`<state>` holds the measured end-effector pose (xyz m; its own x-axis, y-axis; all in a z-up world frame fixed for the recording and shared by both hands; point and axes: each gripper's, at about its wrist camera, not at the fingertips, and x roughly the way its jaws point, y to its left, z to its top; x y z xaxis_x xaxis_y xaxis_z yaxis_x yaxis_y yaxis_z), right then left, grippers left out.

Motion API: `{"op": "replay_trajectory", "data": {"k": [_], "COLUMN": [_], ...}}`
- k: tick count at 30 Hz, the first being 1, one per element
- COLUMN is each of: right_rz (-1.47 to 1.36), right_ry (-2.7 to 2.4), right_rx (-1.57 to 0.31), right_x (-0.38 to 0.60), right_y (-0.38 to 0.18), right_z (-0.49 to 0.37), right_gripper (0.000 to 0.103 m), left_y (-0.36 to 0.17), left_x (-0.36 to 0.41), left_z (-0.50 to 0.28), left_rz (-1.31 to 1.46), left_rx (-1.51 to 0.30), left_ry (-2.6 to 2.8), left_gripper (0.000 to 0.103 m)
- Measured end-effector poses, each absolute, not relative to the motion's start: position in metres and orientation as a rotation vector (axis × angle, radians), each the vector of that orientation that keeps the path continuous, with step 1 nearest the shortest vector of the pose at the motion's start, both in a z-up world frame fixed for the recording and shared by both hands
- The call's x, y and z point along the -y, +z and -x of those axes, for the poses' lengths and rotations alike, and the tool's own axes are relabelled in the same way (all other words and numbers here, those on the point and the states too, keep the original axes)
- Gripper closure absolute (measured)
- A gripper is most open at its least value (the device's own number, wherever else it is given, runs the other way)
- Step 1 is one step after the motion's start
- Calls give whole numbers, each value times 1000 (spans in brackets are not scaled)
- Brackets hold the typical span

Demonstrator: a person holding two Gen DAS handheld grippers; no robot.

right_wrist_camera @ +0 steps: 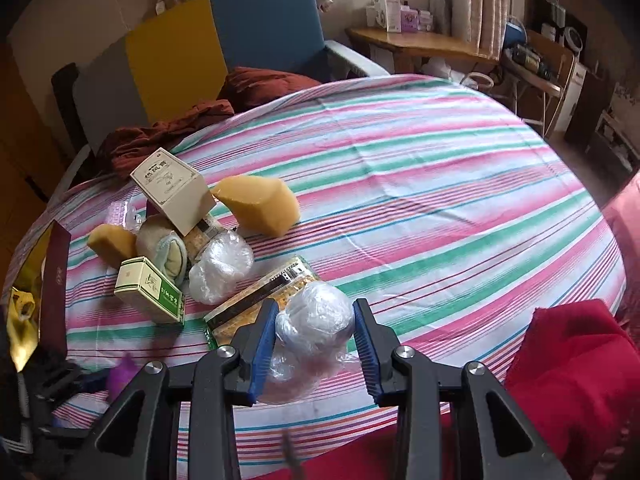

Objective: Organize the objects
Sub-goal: 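Grasp the plastic-wrapped white bundle with the right tool while the left tool grasps the purple snack packet, then carry both items to the gold tray and open both tools to drop them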

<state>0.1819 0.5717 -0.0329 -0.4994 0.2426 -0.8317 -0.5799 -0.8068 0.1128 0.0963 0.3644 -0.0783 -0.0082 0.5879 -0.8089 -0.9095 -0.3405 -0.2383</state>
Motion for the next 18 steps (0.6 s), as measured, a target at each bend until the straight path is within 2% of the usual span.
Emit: {"op": "replay_trajectory", "data": {"k": [9,18], "right_rz": [1147,1120], "right_ry": [2362,2635], "right_rx": [-474,-368], "right_x": [-545,-460], "right_y": [-4,44], "right_z": [-168,-111], "right_gripper": [66,66], "left_y": [-29,-5], "left_x": [-283,-196], "left_z": [-61,5], "left_rz": [982,998], "left_rx": [-279,-74], "left_ry": [1788,2039], "left_gripper": [63,63]}}
